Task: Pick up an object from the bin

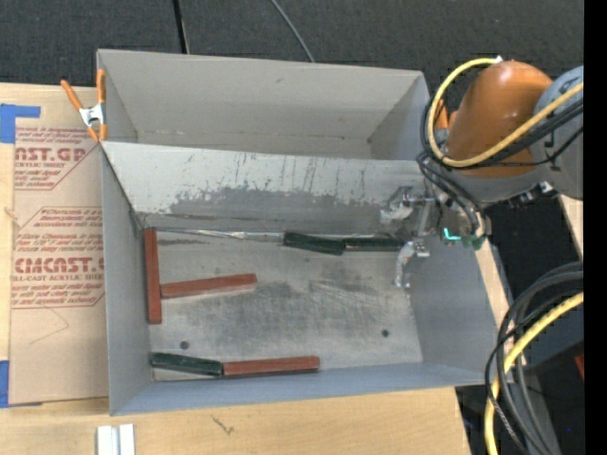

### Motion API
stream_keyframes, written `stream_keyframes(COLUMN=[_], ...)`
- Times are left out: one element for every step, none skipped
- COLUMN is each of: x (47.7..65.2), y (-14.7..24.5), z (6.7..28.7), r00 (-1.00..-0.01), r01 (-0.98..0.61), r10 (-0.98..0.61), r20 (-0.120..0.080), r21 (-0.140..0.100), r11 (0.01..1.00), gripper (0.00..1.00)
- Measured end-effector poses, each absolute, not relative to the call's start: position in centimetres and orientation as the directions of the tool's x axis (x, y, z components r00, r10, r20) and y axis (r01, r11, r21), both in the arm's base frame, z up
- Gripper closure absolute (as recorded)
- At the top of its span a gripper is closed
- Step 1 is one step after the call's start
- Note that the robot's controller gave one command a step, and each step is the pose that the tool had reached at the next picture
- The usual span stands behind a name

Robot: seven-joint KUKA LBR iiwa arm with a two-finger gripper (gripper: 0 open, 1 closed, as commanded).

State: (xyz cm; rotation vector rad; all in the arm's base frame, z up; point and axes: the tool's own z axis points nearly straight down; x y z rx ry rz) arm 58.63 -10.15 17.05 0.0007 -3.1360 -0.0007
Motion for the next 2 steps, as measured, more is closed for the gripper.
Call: stream_keyframes(x=[58.8, 59.3], y=[-10.1, -9.0], z=[17.5, 13.5], r00=[-1.000, -1.000], r01=[-0.001, -0.003], r10=[-0.001, -0.003], r20=[-0.002, -0.005], r21=[-0.001, -0.001], r11=[1.000, 1.000], gripper=[0.00, 0.00])
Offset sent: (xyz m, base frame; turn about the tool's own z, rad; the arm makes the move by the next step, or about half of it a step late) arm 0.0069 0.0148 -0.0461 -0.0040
